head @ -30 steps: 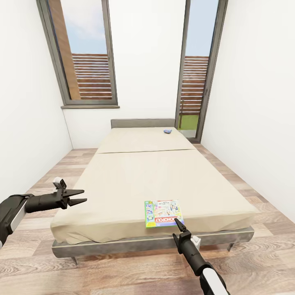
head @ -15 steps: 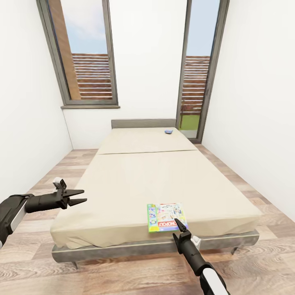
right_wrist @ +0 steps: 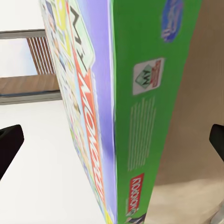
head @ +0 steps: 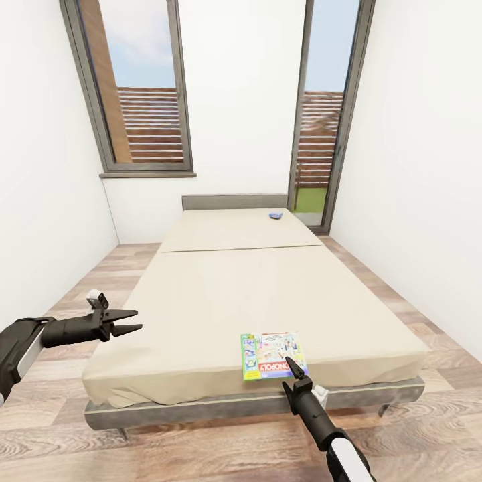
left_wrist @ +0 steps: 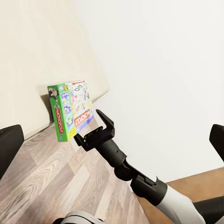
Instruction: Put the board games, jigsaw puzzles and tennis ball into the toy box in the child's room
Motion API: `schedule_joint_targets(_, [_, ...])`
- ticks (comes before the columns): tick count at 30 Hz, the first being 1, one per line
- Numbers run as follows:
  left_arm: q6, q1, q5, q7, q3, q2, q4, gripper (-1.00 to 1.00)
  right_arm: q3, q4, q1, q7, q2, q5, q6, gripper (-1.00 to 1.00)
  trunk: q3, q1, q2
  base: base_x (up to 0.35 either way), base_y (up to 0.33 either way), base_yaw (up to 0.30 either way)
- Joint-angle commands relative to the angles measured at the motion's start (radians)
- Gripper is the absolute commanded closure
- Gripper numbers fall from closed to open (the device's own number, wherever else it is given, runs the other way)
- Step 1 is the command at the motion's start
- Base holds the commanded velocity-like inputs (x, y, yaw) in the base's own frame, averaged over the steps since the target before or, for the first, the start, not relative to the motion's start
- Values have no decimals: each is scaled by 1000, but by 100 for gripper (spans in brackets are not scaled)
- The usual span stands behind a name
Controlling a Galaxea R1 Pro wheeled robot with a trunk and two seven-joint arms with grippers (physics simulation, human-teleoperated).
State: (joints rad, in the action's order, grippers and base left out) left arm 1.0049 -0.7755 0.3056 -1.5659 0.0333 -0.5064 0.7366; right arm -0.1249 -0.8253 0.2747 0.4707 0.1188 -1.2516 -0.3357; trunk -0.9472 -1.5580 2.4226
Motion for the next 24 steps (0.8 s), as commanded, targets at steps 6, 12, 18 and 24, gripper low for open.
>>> schedule_joint_targets(6, [11, -1, 1, -5, 3, 0, 0, -100, -4, 0, 1, 0, 1, -8, -9, -100, -1, 0, 0, 1, 0, 0])
schedule_joint_targets(12, [11, -1, 1, -5, 3, 0, 0, -100, -4, 0, 1, 0, 1, -8, -9, -100, -1, 0, 0, 57, 30, 0])
schedule_joint_targets(18, [11, -1, 2, -5, 3, 0, 0, -100, -4, 0, 1, 0, 1, -8, -9, -100, -1, 0, 0, 34, 17, 0])
schedule_joint_targets(24, [11, -1, 2, -5, 3, -1, -1, -100, -4, -1, 1, 0, 1, -8, -9, -100, -1, 0, 0, 9, 4, 0])
